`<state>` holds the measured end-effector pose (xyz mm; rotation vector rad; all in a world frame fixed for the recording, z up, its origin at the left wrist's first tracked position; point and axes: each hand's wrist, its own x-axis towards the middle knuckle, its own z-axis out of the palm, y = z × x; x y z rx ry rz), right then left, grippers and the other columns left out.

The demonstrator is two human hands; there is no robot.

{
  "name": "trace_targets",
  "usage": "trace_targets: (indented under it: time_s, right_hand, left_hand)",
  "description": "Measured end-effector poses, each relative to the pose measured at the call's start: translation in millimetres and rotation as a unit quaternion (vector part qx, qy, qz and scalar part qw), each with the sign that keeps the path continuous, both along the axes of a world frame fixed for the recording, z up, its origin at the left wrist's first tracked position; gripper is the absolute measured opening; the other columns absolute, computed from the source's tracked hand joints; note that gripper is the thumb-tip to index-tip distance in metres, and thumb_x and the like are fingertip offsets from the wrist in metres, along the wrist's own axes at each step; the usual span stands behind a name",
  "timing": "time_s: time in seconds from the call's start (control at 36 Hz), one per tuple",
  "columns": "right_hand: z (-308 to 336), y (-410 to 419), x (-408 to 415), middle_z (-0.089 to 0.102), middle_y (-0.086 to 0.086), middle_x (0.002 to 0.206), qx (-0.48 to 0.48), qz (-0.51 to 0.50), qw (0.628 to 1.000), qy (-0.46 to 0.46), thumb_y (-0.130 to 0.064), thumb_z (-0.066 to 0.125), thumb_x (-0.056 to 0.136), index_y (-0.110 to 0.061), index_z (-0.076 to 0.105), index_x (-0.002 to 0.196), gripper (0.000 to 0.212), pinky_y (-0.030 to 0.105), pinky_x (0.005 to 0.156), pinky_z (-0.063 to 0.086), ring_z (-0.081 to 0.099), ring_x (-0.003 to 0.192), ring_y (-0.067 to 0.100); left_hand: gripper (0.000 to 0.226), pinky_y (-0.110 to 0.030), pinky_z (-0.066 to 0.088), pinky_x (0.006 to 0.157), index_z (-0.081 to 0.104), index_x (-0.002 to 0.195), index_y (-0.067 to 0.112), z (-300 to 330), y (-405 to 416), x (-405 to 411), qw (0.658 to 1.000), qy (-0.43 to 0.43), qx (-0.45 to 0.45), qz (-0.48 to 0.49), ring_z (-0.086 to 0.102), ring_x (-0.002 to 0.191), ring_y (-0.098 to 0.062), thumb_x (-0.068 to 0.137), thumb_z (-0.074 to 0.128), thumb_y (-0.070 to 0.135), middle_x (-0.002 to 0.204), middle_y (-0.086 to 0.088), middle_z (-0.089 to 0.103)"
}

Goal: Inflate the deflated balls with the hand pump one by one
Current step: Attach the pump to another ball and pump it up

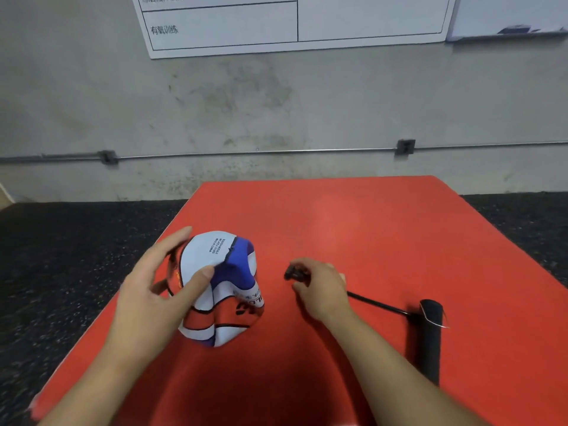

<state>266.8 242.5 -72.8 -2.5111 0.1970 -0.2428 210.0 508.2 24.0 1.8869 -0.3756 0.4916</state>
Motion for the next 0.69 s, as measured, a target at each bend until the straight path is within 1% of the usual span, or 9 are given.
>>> trace_targets:
  time_s: [0.08,0.19,0.28,0.33,0.36,0.42,0.47,0.58,0.69]
  right_hand:
    - [-0.3,1.6,1.1,0.069,-0.012,0.129,0.001,0.001,1.000,0.002,-0.026,0.074,0.092,-0.042,0.062,0.134,0.047,0.031,0.099,0.033,0.054,0.128,0.019]
    - [-0.5,2.1,0.0,0.072,-0.006,0.120,0.067,0.028,0.996,-0.048,-0.021,0.074,0.091,-0.034,0.068,0.129,0.040,0.036,0.101,0.045,0.063,0.118,0.022]
    - [10.3,1.0,-8.3,0.074,-0.007,0.107,0.125,0.049,0.984,-0.116,-0.015,0.069,0.097,-0.029,0.070,0.127,0.034,0.037,0.094,0.052,0.068,0.101,0.018]
    - [21.0,-0.2,-16.3,0.073,-0.014,0.109,0.153,0.061,0.972,-0.170,-0.011,0.066,0.099,-0.030,0.070,0.128,0.035,0.036,0.096,0.053,0.069,0.102,0.011]
    - [27.0,-0.4,-20.8,0.072,-0.015,0.114,0.160,0.071,0.965,-0.193,-0.010,0.064,0.100,-0.031,0.069,0.129,0.037,0.035,0.099,0.052,0.068,0.105,0.009]
    - [41.0,0.2,-33.1,0.071,-0.013,0.122,0.181,0.097,0.952,-0.225,-0.009,0.057,0.101,-0.036,0.065,0.133,0.043,0.031,0.100,0.052,0.069,0.106,0.010]
    - [56.1,1.3,-49.0,0.071,-0.011,0.120,0.207,0.118,0.941,-0.241,-0.006,0.054,0.104,-0.042,0.062,0.134,0.048,0.024,0.096,0.051,0.070,0.100,0.011]
    - [78.7,1.8,-85.3,0.072,-0.012,0.118,0.227,0.147,0.929,-0.252,-0.005,0.056,0.106,-0.037,0.064,0.133,0.042,0.013,0.090,0.047,0.071,0.098,0.012]
    - [89.9,-0.9,-115.5,0.073,-0.014,0.117,0.257,0.161,0.917,-0.260,-0.008,0.058,0.106,-0.036,0.068,0.129,0.037,0.010,0.087,0.047,0.071,0.103,0.012]
  left_hand:
    - [0.057,-0.016,0.053,0.091,0.065,0.131,0.040,-0.7,2.0,2.6,1.000,-0.004,0.010,-0.007,0.059,0.126,0.003,0.076,0.080,0.042,0.137,0.016,0.064]
    - [0.057,-0.009,0.047,0.096,0.063,0.132,0.041,0.4,4.5,3.5,0.998,-0.021,0.047,-0.021,0.053,0.133,0.004,0.078,0.075,0.054,0.141,0.021,0.060]
    - [0.059,-0.026,0.042,0.110,0.062,0.137,0.041,-2.0,5.6,3.5,0.997,-0.027,0.072,-0.026,0.044,0.142,0.001,0.080,0.072,0.057,0.145,0.029,0.054]
    - [0.060,-0.037,0.039,0.114,0.061,0.138,0.041,-2.7,4.2,2.3,0.995,-0.034,0.089,-0.025,0.042,0.143,-0.003,0.082,0.066,0.061,0.144,0.030,0.054]
    - [0.059,-0.039,0.038,0.115,0.061,0.138,0.041,-3.0,3.3,1.8,0.994,-0.040,0.094,-0.027,0.041,0.144,-0.006,0.083,0.065,0.061,0.144,0.028,0.055]
    - [0.056,-0.034,0.034,0.118,0.061,0.137,0.041,-3.4,-0.3,0.8,0.992,-0.050,0.109,-0.030,0.042,0.144,-0.013,0.085,0.064,0.060,0.143,0.022,0.055]
    - [0.056,-0.029,0.032,0.118,0.061,0.137,0.043,-3.8,-4.7,-0.4,0.992,-0.043,0.116,-0.031,0.043,0.143,-0.019,0.084,0.066,0.061,0.144,0.013,0.055]
    - [0.062,-0.030,0.035,0.115,0.064,0.134,0.045,-1.3,-12.8,-6.7,0.993,-0.033,0.106,-0.034,0.044,0.141,-0.020,0.076,0.073,0.066,0.142,0.012,0.051]
    - [0.063,-0.005,0.026,0.109,0.067,0.129,0.048,0.7,-21.4,-15.6,0.990,-0.048,0.128,-0.042,0.039,0.142,-0.009,0.069,0.075,0.067,0.142,0.023,0.046]
